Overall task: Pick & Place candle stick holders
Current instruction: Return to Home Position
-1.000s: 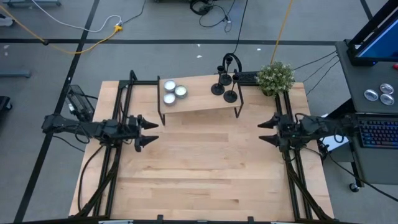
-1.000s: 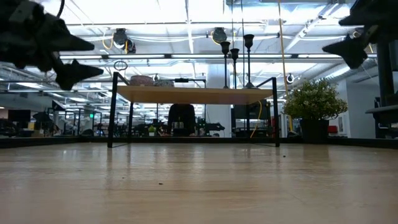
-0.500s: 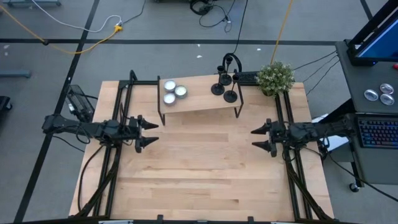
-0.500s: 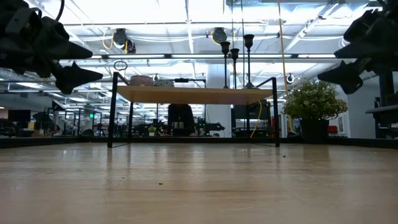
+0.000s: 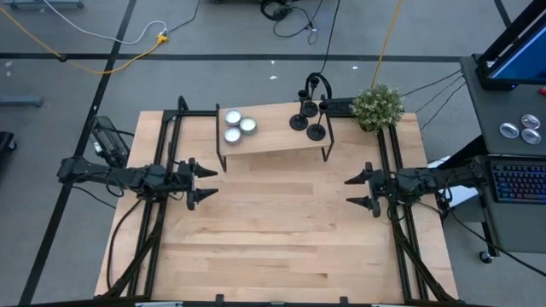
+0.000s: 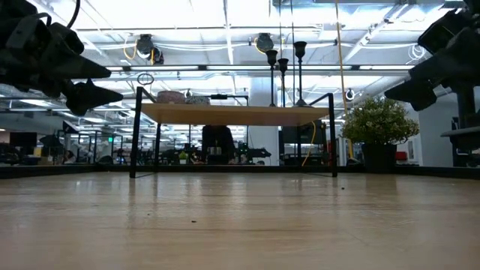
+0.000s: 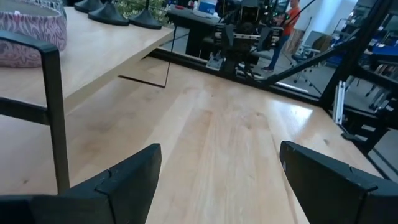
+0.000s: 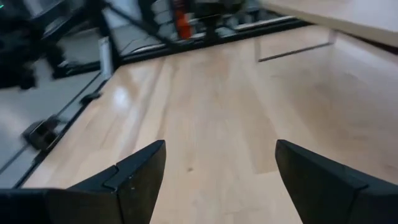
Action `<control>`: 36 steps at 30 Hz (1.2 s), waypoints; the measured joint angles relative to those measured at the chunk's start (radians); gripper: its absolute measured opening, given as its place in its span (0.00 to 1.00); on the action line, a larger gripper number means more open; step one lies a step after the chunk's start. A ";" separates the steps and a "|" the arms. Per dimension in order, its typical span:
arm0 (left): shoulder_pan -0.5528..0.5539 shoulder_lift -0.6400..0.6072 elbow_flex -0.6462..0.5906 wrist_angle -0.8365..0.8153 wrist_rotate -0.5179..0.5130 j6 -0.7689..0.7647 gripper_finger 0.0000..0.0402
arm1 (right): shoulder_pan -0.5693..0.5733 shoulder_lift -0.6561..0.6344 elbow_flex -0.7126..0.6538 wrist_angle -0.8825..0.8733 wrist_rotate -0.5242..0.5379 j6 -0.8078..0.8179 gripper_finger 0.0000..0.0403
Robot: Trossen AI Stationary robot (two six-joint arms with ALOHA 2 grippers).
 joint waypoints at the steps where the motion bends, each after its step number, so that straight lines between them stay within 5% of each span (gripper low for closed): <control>1: 0.000 0.004 0.000 0.003 0.000 0.002 0.83 | 0.000 0.000 0.000 -0.006 -0.013 -0.011 0.73; 7: 0.000 0.005 0.000 0.020 -0.001 0.002 0.83 | 0.000 0.000 0.000 -0.012 -0.130 -0.120 0.73; 36: 0.000 0.005 -0.002 0.024 -0.002 -0.001 0.83 | 0.000 0.001 -0.002 0.018 -0.125 -0.065 0.73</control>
